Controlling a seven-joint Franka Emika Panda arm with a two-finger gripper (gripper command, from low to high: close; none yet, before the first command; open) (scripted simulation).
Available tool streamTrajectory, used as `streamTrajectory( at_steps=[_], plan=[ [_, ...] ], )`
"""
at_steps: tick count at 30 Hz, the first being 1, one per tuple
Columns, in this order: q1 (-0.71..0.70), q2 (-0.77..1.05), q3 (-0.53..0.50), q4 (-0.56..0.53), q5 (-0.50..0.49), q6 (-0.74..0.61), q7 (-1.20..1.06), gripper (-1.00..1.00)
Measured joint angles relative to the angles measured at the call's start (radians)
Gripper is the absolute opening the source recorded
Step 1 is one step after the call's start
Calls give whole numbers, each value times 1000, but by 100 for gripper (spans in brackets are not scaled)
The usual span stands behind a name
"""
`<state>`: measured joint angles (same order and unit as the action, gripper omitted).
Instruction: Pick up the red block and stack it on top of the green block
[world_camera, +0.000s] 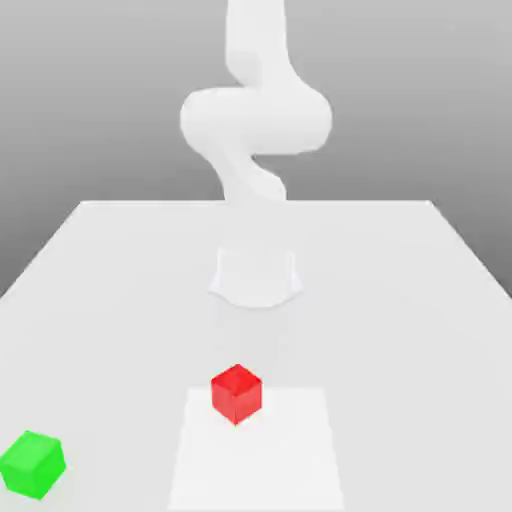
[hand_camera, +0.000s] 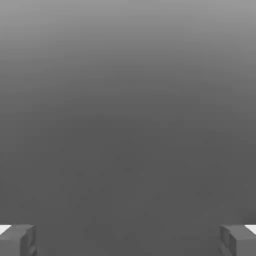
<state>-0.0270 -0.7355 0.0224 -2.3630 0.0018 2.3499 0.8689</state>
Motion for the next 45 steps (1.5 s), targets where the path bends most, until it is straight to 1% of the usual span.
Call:
streamTrajectory(
  at_steps=[12, 15, 17, 20, 24, 25, 32, 36, 40, 45],
  plan=[
    [-143, 382, 108, -356, 18, 287, 400, 0],
    [-170, 495, 123, -455, 26, 369, 513, 0],
    [-185, 601, 128, -512, 29, 446, 588, 0],
    [-196, 752, 114, -527, -16, 565, 662, 0],
    [-140, 902, 40, -511, -97, 691, 725, 0],
    [-128, 923, 26, -509, -105, 710, 731, -100],
    [-128, 921, 27, -509, -108, 710, 734, -100],
    [-150, 799, 69, -526, -37, 605, 684, -100],
    [-137, 672, 62, -536, 17, 488, 645, -100],
    [-217, 729, 9, -383, 40, 392, 655, -100]
  ],
)
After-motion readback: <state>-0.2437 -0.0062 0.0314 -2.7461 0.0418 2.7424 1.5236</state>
